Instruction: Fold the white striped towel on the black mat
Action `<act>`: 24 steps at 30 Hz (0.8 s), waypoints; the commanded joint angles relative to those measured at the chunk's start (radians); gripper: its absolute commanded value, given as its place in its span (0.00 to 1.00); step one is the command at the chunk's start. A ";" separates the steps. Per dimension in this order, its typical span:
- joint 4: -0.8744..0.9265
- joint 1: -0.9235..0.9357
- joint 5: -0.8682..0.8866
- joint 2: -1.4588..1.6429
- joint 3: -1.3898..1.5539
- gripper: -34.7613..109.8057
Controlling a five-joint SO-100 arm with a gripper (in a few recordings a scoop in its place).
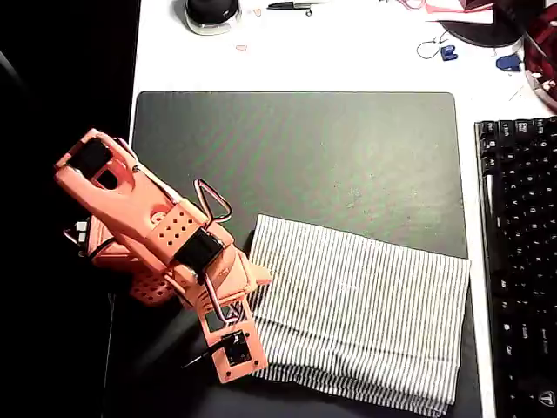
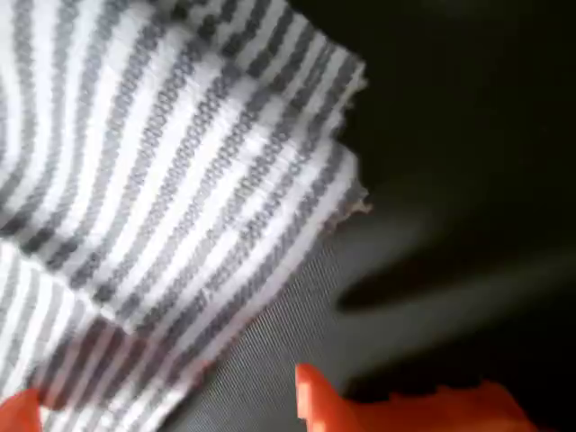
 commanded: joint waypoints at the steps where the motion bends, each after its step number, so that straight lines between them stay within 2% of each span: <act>1: -0.069 -0.029 0.049 -0.034 0.031 0.47; 9: -0.351 -0.170 0.179 -0.152 0.144 0.34; 16: -0.508 -0.235 0.264 -0.250 0.178 0.24; 20: -0.469 -0.245 0.282 -0.262 0.138 0.24; 24: -0.244 -0.230 0.318 -0.236 -0.034 0.24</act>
